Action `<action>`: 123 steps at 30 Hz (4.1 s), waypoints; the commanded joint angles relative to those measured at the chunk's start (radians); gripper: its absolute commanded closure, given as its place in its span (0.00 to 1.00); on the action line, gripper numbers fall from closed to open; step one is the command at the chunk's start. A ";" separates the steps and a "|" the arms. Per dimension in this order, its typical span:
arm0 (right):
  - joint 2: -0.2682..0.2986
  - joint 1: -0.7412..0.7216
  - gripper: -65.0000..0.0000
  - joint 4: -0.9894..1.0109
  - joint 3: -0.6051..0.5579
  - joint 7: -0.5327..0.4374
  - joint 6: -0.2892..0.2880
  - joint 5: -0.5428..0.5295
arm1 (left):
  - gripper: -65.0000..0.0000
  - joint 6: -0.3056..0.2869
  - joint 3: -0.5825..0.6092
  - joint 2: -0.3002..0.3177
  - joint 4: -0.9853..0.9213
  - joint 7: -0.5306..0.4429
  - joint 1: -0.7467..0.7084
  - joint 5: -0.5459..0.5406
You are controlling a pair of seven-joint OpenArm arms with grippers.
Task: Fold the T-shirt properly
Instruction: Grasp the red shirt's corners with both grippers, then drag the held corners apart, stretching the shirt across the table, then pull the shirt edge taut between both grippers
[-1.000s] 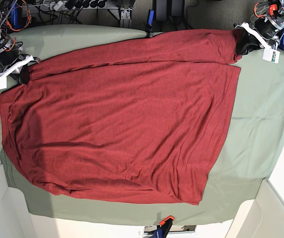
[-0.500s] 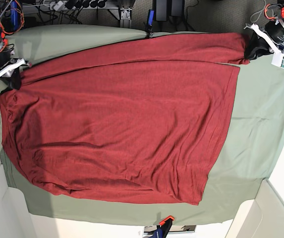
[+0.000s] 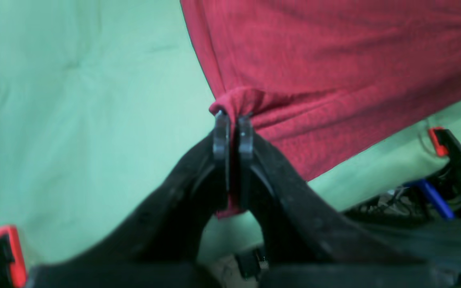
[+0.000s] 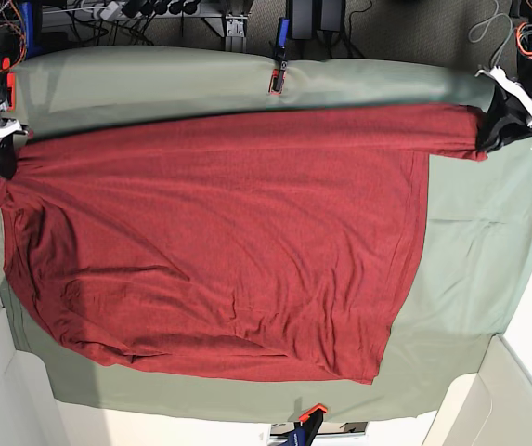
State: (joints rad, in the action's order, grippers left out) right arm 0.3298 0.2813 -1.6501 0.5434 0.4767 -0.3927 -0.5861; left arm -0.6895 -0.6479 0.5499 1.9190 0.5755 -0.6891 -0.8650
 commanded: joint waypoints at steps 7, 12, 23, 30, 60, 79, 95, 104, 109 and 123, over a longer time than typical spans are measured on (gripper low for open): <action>0.016 -0.072 1.00 -0.009 0.011 -0.023 -0.015 0.011 | 1.00 -0.009 0.072 0.052 -0.018 -0.055 0.133 0.061; 0.016 -0.090 1.00 0.006 0.011 -0.023 -0.015 0.034 | 1.00 -0.009 0.217 0.078 -0.098 -0.098 0.268 0.174; 0.016 -0.089 1.00 0.009 0.011 -0.023 -0.015 0.048 | 0.97 -0.009 0.460 0.079 -0.462 -0.162 0.577 0.285; 0.016 -0.089 1.00 0.009 0.011 -0.023 -0.015 0.048 | 0.47 -0.009 0.477 0.080 -0.524 -0.095 0.583 0.230; 0.016 -0.086 0.51 0.009 0.011 0.022 -0.011 0.047 | 0.47 -0.009 0.262 -0.042 -0.301 0.212 0.243 -0.033; -0.062 -0.084 0.51 0.009 0.044 0.100 0.120 0.090 | 0.47 -0.009 0.264 -0.078 -0.302 0.198 0.286 -0.054; -0.128 -0.085 0.51 0.027 0.043 0.076 0.120 0.115 | 0.47 -0.009 0.265 -0.097 -0.348 0.162 0.287 0.006; -0.128 -0.088 0.51 0.067 0.043 0.045 0.120 0.115 | 0.47 -0.009 0.315 -0.145 -0.348 0.229 0.287 -0.056; -0.128 -0.114 0.51 0.150 0.043 0.039 0.066 0.068 | 0.50 -0.009 0.331 -0.153 -0.348 0.217 0.287 -0.031; -0.105 -0.120 1.00 0.138 0.054 0.090 -0.009 0.060 | 1.00 -0.009 0.260 -0.110 -0.266 0.295 0.278 -0.043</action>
State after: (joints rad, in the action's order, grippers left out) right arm 0.2054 0.1665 -1.4921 0.5880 0.5911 -0.3935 -0.5083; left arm -0.6895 -0.3801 0.4206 1.6329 0.8875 -0.4145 -0.8856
